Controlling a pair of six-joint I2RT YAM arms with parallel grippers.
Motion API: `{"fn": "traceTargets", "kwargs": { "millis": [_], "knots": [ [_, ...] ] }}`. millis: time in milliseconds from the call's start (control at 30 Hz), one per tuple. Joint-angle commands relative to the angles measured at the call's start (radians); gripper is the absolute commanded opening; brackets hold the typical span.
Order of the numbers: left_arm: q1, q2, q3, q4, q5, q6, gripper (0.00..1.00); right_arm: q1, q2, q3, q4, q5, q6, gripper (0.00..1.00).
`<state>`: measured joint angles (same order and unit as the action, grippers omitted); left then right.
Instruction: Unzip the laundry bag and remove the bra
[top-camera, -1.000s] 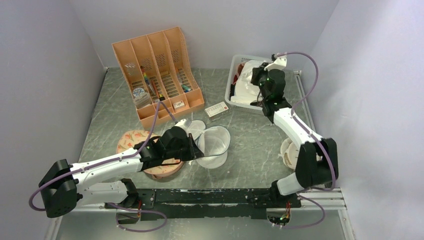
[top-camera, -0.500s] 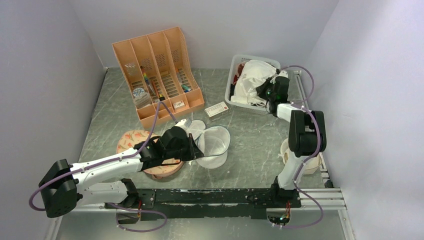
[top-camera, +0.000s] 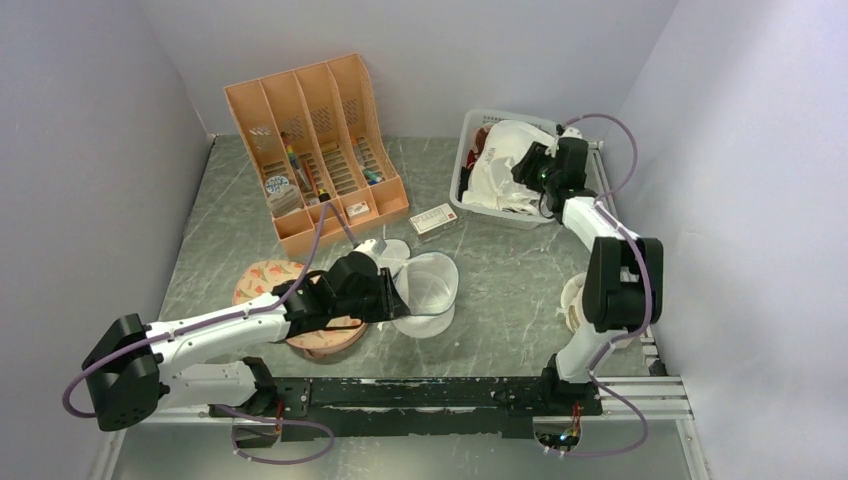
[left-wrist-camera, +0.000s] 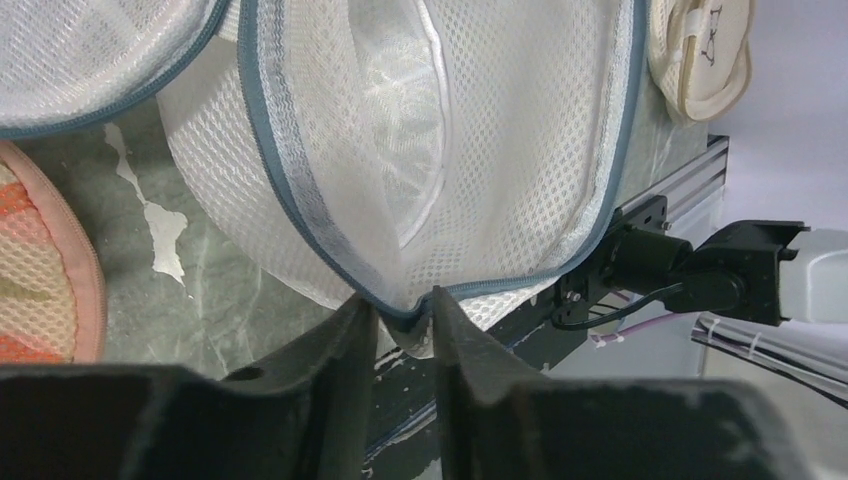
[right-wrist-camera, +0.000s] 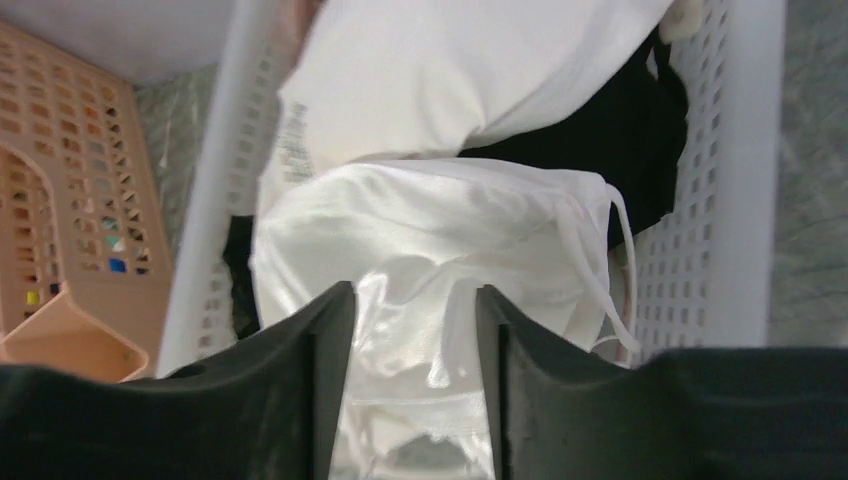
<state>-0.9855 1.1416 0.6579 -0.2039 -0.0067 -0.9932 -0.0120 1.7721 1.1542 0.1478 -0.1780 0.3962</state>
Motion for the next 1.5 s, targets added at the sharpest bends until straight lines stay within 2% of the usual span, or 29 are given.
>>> {"fn": "traceTargets", "kwargs": {
  "millis": [0, 100, 233, 300, 467, 567, 667, 767, 833, 967, 1100, 1167, 1333, 1467],
  "knots": [
    [-0.007, -0.009, 0.057, -0.062, -0.026, 0.027, 0.45, -0.001, -0.157, 0.004, -0.135, 0.01, -0.021, 0.56],
    [-0.007, -0.032, 0.066, -0.108, -0.052, 0.036, 0.6, 0.001, -0.257, -0.064, -0.169, -0.006, -0.019, 0.66],
    [-0.007, -0.05, 0.088, -0.174, -0.083, 0.06, 0.82, 0.013, -0.408, -0.199, -0.186, -0.062, -0.038, 0.71],
    [-0.007, -0.057, 0.101, -0.215, -0.103, 0.073, 0.9, 0.029, -0.482, -0.249, -0.213, -0.081, -0.058, 0.73],
    [-0.002, -0.09, 0.123, -0.316, -0.185, 0.108, 0.96, 0.114, -0.666, -0.389, -0.263, -0.188, -0.066, 0.75],
    [0.019, -0.11, 0.163, -0.379, -0.233, 0.127, 0.99, 0.186, -0.761, -0.482, -0.294, -0.199, -0.047, 0.76],
    [0.108, -0.142, 0.164, -0.387, -0.213, 0.123, 1.0, 0.229, -0.852, -0.536, -0.316, -0.206, -0.025, 0.77],
    [0.282, -0.181, 0.103, -0.293, -0.044, 0.08, 1.0, 0.232, -0.918, -0.555, -0.332, -0.236, -0.01, 0.79],
    [0.373, -0.195, 0.068, -0.226, 0.0, -0.012, 0.99, 0.234, -0.942, -0.546, -0.346, -0.249, -0.013, 0.79],
    [0.386, -0.186, -0.007, -0.105, -0.029, -0.207, 0.98, 0.233, -0.958, -0.514, -0.375, -0.236, -0.031, 0.8],
    [0.386, -0.134, -0.074, -0.028, -0.026, -0.36, 0.91, 0.234, -0.967, -0.505, -0.391, -0.238, -0.036, 0.8],
    [0.386, -0.102, -0.096, 0.002, -0.021, -0.396, 0.87, 0.233, -0.976, -0.514, -0.395, -0.241, -0.039, 0.8],
    [0.387, -0.027, -0.138, 0.079, -0.025, -0.436, 0.86, 0.234, -1.0, -0.534, -0.415, -0.235, -0.046, 0.8],
    [0.388, 0.041, -0.149, 0.151, -0.011, -0.452, 0.8, 0.234, -1.016, -0.536, -0.424, -0.23, -0.05, 0.8]
  ]
}}
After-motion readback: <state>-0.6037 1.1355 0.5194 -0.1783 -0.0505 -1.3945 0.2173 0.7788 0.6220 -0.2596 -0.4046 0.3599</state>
